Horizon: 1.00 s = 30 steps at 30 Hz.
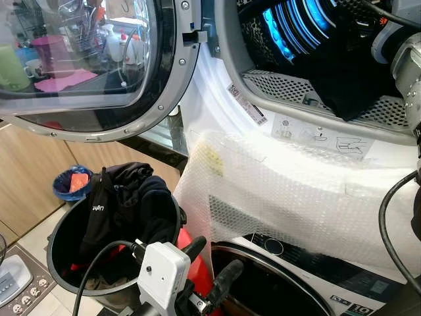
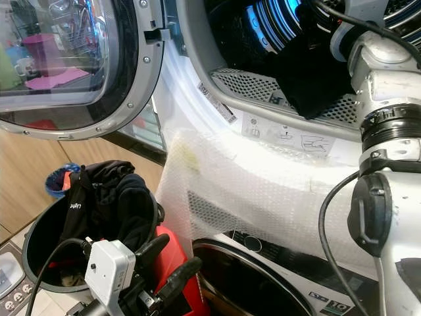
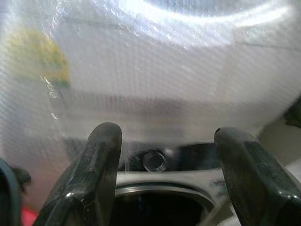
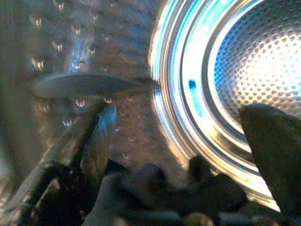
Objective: Clothes washing
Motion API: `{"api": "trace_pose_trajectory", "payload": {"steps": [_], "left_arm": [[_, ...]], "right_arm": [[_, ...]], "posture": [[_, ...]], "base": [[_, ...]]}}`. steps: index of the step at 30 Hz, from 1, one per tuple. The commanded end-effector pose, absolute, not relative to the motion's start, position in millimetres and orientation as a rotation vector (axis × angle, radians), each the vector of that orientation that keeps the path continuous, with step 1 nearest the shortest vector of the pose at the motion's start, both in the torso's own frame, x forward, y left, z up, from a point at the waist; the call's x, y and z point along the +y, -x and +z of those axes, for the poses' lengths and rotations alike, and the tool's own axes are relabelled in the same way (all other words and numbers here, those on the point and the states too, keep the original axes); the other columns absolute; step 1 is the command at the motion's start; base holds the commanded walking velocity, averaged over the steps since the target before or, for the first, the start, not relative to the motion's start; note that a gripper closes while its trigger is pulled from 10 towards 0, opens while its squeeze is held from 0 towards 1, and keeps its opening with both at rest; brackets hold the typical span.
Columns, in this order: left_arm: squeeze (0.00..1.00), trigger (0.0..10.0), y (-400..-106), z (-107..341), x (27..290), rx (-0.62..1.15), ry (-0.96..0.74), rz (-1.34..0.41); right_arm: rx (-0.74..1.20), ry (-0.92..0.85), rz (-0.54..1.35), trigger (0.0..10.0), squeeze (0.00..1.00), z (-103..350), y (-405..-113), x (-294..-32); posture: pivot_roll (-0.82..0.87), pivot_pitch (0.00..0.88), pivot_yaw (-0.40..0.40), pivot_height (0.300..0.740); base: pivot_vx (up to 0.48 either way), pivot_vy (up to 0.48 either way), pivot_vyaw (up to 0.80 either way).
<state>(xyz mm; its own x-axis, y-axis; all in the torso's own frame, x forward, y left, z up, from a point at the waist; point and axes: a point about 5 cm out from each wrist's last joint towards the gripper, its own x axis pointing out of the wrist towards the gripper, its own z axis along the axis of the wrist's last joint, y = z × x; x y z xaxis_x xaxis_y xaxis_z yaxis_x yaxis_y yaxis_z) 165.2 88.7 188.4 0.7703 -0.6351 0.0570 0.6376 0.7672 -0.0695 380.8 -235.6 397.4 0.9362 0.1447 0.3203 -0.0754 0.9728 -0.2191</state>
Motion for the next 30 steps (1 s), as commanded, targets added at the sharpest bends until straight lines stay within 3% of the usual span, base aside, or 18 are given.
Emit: {"api": "trace_pose_trajectory", "payload": {"steps": [1, 30], "left_arm": [[0.00, 10.0, -168.7, 186.7, 90.5, -0.024, 0.086, -0.705], [0.00, 10.0, -168.7, 186.8, 90.3, -0.024, 0.086, -0.704]], "right_arm": [[-0.386, 0.167, 0.136, 10.0, 0.00, 410.1, -364.2, -236.7], [-0.387, 0.167, 0.132, 10.0, 0.00, 410.0, -364.4, -237.9]], "posture": [[0.06, 0.000, 0.000, 0.740], [0.06, 0.000, 0.000, 0.740]], "base": [[0.000, 0.000, 0.00], [0.000, 0.000, 0.00]]}}
